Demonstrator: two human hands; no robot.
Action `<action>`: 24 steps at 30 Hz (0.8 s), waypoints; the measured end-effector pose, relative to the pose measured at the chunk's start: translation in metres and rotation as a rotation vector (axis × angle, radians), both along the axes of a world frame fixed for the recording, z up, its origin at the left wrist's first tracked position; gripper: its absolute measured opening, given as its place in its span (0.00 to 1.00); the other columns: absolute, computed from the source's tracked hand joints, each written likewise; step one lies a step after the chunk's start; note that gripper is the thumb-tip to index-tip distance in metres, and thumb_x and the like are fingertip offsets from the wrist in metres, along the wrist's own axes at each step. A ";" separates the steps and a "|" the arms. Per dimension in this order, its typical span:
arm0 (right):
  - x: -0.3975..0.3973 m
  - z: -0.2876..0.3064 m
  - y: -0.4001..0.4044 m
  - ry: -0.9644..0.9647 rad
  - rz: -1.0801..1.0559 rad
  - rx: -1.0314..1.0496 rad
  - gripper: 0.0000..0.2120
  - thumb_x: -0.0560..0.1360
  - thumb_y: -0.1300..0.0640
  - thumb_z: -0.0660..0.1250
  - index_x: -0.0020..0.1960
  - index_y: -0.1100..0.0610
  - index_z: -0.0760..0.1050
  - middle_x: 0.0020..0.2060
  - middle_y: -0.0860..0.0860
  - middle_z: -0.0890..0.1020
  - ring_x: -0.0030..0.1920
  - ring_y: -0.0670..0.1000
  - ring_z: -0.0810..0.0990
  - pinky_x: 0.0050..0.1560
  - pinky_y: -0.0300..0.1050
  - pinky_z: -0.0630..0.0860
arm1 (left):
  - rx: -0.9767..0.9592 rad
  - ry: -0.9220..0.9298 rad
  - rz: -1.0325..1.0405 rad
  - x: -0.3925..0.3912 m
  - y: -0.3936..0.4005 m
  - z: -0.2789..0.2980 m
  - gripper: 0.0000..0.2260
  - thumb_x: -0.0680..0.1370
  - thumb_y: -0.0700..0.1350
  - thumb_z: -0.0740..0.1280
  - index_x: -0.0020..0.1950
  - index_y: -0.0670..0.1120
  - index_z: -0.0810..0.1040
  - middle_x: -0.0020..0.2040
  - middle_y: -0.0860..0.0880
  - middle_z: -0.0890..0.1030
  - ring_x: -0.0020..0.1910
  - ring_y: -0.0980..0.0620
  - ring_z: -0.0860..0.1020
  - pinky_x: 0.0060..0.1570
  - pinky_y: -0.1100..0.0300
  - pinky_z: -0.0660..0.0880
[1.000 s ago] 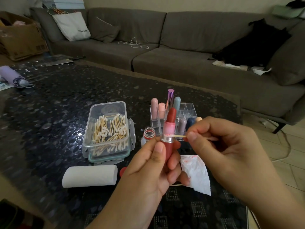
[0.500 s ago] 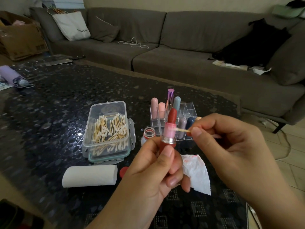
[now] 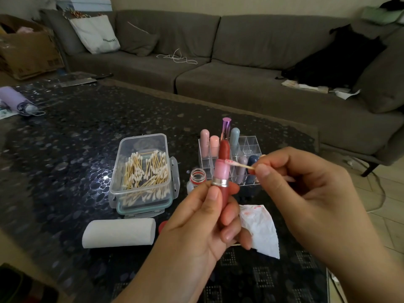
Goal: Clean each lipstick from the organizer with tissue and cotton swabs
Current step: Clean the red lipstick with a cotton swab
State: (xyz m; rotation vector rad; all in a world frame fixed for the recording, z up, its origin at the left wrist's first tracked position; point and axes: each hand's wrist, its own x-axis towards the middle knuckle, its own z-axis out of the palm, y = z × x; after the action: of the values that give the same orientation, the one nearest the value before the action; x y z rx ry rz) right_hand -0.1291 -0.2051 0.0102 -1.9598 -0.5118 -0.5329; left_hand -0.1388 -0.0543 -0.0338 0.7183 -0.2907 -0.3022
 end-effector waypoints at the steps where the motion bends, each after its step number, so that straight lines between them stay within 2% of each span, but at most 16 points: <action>1: 0.000 0.000 0.000 0.004 0.007 -0.001 0.08 0.71 0.47 0.63 0.40 0.50 0.77 0.30 0.55 0.74 0.29 0.51 0.70 0.28 0.35 0.67 | 0.007 0.004 0.001 0.000 0.000 0.000 0.17 0.66 0.51 0.77 0.50 0.43 0.82 0.31 0.49 0.72 0.28 0.55 0.70 0.34 0.58 0.75; 6: -0.001 0.000 0.000 0.010 0.053 0.005 0.07 0.71 0.49 0.64 0.39 0.51 0.76 0.28 0.54 0.73 0.27 0.49 0.68 0.28 0.29 0.65 | 0.026 -0.005 -0.016 0.000 0.000 0.000 0.12 0.66 0.49 0.78 0.46 0.48 0.82 0.30 0.50 0.69 0.27 0.56 0.69 0.33 0.58 0.75; 11: -0.001 0.001 0.000 0.017 0.075 0.001 0.07 0.71 0.49 0.64 0.38 0.51 0.76 0.27 0.54 0.73 0.27 0.50 0.68 0.28 0.29 0.65 | -0.035 0.005 -0.068 0.000 0.000 0.000 0.09 0.69 0.48 0.76 0.44 0.47 0.80 0.31 0.48 0.72 0.27 0.54 0.70 0.33 0.57 0.75; 16: 0.000 0.001 -0.001 0.004 0.043 0.012 0.07 0.71 0.48 0.64 0.40 0.51 0.77 0.29 0.56 0.73 0.28 0.51 0.69 0.28 0.31 0.66 | -0.050 0.012 -0.046 0.001 0.000 -0.001 0.14 0.68 0.49 0.76 0.47 0.42 0.81 0.32 0.46 0.74 0.27 0.52 0.72 0.32 0.56 0.75; 24: -0.001 0.003 -0.002 -0.002 0.029 -0.009 0.07 0.71 0.48 0.64 0.40 0.50 0.77 0.30 0.53 0.75 0.29 0.50 0.71 0.29 0.31 0.67 | -0.005 -0.004 -0.039 0.002 0.000 -0.004 0.17 0.68 0.52 0.75 0.48 0.40 0.82 0.32 0.47 0.75 0.27 0.53 0.73 0.32 0.57 0.75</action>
State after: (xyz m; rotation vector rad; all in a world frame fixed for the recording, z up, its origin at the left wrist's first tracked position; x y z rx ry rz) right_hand -0.1303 -0.2070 0.0128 -1.9582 -0.5434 -0.5151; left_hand -0.1367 -0.0547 -0.0375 0.7090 -0.3093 -0.3367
